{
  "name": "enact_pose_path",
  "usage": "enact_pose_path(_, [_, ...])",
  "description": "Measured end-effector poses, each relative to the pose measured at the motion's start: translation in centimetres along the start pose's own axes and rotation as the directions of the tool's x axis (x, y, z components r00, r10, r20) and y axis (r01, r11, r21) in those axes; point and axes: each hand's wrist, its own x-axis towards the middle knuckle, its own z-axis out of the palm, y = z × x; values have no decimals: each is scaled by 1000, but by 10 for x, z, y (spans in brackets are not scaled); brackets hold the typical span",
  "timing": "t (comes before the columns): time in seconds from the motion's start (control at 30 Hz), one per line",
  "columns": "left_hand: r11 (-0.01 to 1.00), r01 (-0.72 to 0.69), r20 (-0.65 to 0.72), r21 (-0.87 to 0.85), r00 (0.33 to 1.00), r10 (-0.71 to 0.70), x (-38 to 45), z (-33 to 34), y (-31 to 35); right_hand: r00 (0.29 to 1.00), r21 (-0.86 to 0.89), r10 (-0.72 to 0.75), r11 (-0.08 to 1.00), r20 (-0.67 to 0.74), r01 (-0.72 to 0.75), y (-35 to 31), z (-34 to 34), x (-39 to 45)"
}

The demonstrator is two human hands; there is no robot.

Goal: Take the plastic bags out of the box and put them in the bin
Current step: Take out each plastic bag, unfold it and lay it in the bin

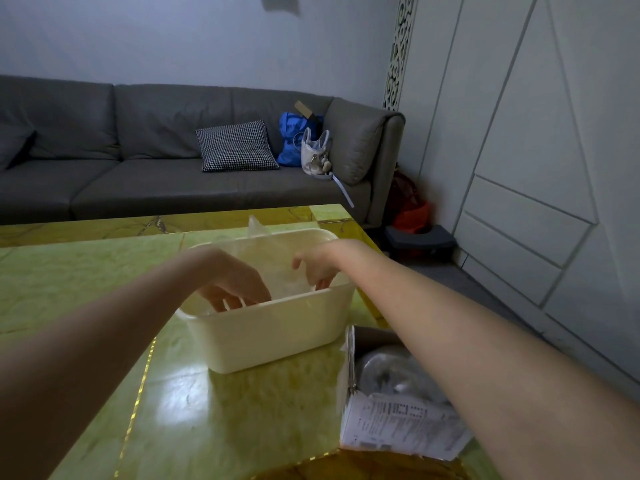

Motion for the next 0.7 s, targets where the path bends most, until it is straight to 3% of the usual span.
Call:
enact_pose_path(0.1, [985,-168,-238,-43,959,153,-13,-4,11,993,98,-22,995,-112,33,0,-5,-10])
enact_pose_path(0.13, [971,-235,-385,30,894,229,-17,-7,13,987,99,-35,994,-158,51,-1,-8,-14])
enact_pose_path(0.2, [912,-257,-635,319,656,407,-20,-13,12,980,41,-58,997,-189,67,-6,-9,-23])
enact_pose_path(0.23, [862,-209,-658,462,571,491,-21,-14,10,984,-7,-71,997,-166,70,-8,-9,-26])
enact_pose_path(0.27, [797,-136,-614,589,566,551,-20,-12,9,988,-66,-84,995,-128,77,-10,-8,-30])
enact_pose_path(0.33, [652,23,-469,758,713,521,-13,-6,7,992,-192,-105,977,-72,89,-13,-7,-37])
enact_pose_path(0.43, [635,149,-390,758,884,257,2,-1,5,994,-275,-107,957,-32,94,-11,-6,-34])
enact_pose_path(0.53, [687,200,-327,699,943,58,11,0,3,998,-264,-49,963,28,55,-8,-6,-20])
enact_pose_path(0.7, [770,222,-205,599,971,-120,24,-6,-19,992,-325,49,946,116,-9,-7,-1,9])
